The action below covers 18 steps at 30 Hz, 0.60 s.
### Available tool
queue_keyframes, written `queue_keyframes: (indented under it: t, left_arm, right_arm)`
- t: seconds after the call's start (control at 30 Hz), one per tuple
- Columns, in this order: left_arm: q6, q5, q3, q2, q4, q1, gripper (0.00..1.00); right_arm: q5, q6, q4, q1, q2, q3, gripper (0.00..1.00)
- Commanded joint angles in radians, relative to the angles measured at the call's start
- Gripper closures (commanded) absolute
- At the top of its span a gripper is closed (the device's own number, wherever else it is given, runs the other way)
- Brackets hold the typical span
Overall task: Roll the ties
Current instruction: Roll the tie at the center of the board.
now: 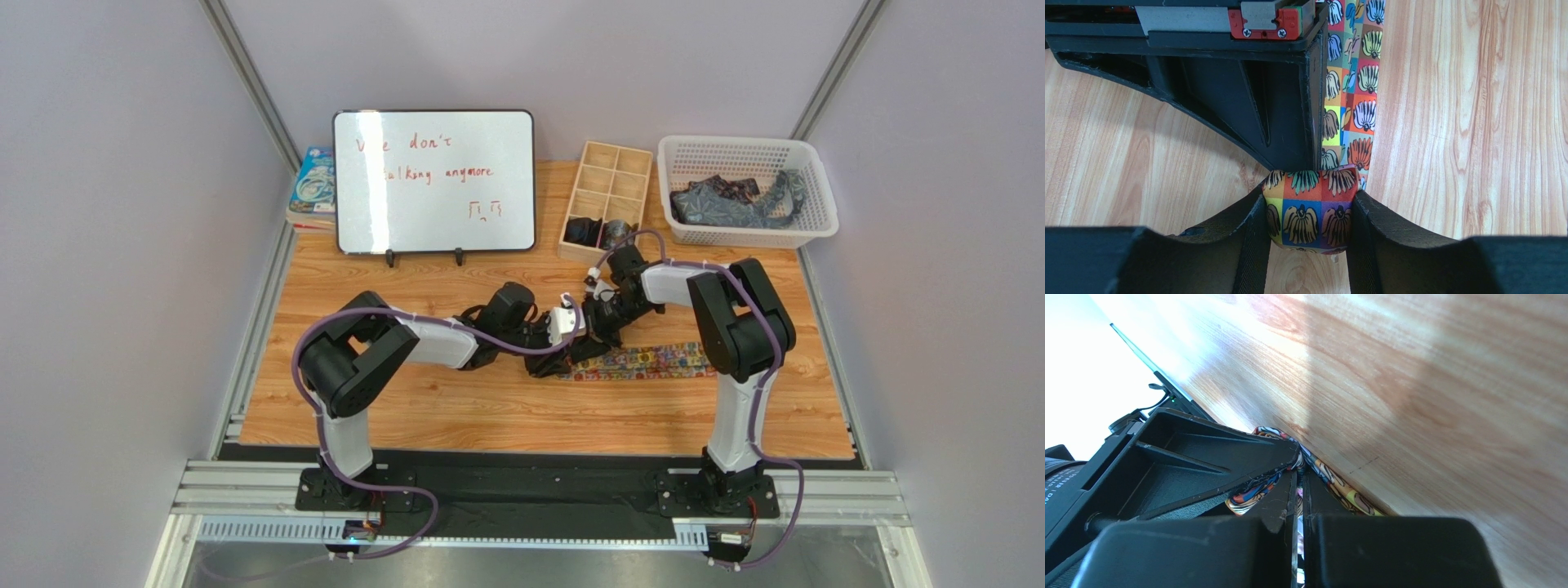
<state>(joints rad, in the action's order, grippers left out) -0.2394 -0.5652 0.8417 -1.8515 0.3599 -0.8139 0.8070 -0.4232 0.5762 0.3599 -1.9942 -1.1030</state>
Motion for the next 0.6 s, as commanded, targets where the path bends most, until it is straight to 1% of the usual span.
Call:
queue_keyframes:
  t: [0.0, 0.03, 0.1, 0.13, 0.17, 0.27, 0.37, 0.4, 0.43, 0.5, 0.57]
  left_arm:
    - [-0.012, -0.038, 0.034, -0.055, 0.028, -0.065, 0.52]
    - [-0.021, -0.029, 0.043, -0.058, -0.022, -0.067, 0.53]
    - [-0.061, 0.022, 0.072, -0.069, -0.091, -0.073, 0.61]
    - [-0.08, 0.036, 0.082, -0.072, -0.16, -0.074, 0.64]
    - [-0.092, 0.056, 0.085, -0.075, -0.189, -0.074, 0.7]
    - [-0.149, 0.089, 0.094, -0.08, -0.3, -0.076, 0.76]
    - [-0.181, 0.117, 0.1, -0.087, -0.39, -0.077, 0.78]
    - [-0.184, 0.123, 0.108, -0.092, -0.407, -0.08, 0.78]
    - [-0.192, 0.139, 0.112, -0.097, -0.441, -0.08, 0.78]
    - [-0.193, 0.149, 0.128, -0.112, -0.466, -0.084, 0.8]
    - [-0.195, 0.165, 0.137, -0.129, -0.495, -0.084, 0.8]
  right_arm:
    - [-0.137, -0.014, -0.205, 0.06, -0.063, 0.048, 1.0]
    - [-0.134, -0.017, -0.205, 0.063, -0.063, 0.048, 1.0]
    - [-0.112, 0.001, -0.182, 0.062, -0.058, 0.028, 1.0]
    - [-0.108, 0.011, -0.17, 0.062, -0.054, 0.022, 1.0]
    - [-0.103, 0.02, -0.158, 0.059, -0.048, 0.014, 1.0]
    - [-0.092, 0.072, -0.087, 0.056, -0.012, -0.02, 0.98]
    - [-0.077, 0.104, -0.026, 0.03, 0.012, -0.054, 0.91]
    - [-0.069, 0.119, 0.008, 0.024, 0.017, -0.061, 0.86]
    - [-0.063, 0.129, 0.031, 0.017, 0.026, -0.079, 0.85]
    - [-0.051, 0.147, 0.085, -0.004, 0.041, -0.086, 0.8]
    - [-0.037, 0.178, 0.129, -0.031, 0.077, -0.081, 0.78]
